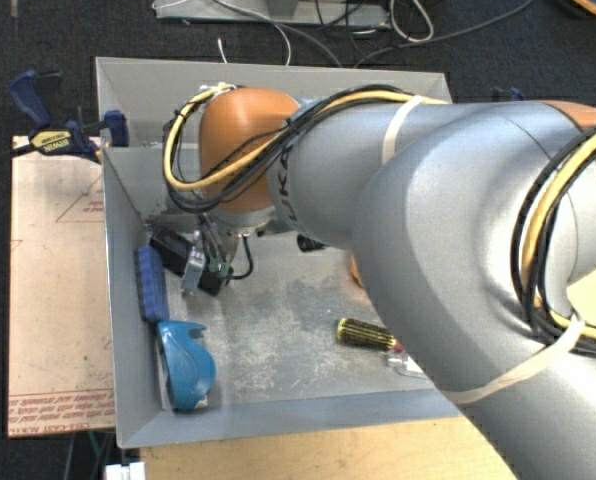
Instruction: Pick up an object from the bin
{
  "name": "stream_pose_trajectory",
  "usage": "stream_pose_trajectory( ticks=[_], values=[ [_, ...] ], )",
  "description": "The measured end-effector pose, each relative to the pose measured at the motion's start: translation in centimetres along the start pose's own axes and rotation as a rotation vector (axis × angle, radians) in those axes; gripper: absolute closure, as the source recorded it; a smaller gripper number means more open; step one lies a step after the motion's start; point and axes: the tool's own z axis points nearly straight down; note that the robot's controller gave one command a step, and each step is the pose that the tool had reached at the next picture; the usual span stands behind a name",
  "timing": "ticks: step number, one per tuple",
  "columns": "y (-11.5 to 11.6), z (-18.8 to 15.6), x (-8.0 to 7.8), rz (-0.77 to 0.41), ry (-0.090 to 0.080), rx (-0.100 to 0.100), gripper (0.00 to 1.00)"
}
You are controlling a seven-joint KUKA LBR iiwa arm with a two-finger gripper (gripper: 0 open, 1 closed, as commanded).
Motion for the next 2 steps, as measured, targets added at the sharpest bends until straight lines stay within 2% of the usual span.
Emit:
stream_pose_trajectory(
  ticks=[1, 2],
  values=[
    [-0.2, -1.6, 0.2, 0.001, 0.007, 0.005, 1.0],
    [0.1, -5.8, 0.1, -0.001, 0.004, 0.0, 1.0]
  ],
)
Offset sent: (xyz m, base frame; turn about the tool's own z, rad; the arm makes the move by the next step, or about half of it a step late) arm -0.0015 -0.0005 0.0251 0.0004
